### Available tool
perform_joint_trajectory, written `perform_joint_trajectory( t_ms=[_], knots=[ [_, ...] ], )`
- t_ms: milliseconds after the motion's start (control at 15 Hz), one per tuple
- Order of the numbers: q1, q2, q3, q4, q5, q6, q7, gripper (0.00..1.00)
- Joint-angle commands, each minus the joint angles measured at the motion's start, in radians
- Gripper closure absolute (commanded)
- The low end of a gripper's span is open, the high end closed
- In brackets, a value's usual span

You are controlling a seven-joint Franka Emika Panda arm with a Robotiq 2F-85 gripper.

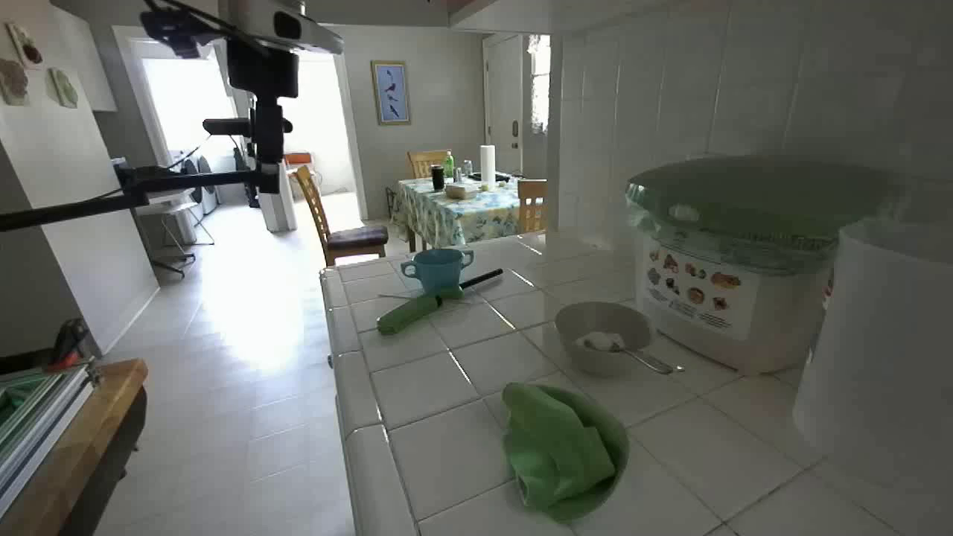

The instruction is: Use the green cloth to wipe the surface

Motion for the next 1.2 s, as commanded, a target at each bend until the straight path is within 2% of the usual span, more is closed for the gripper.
perform_joint_trajectory(
  t_ms=[0,267,467,800,1133],
  knots=[
    [0.001,0.0,-0.002,0.002,-0.001,-0.003,0.0,0.0],
    [0.001,0.0,-0.002,0.002,-0.001,-0.003,0.0,0.0],
    [-0.048,0.059,-0.022,0.012,-0.047,0.057,0.035,0.0],
    [-0.176,0.199,-0.125,0.056,-0.124,0.15,0.094,0.0],
    [-0.238,0.316,-0.212,0.127,-0.115,0.217,0.103,0.0]
  ],
)
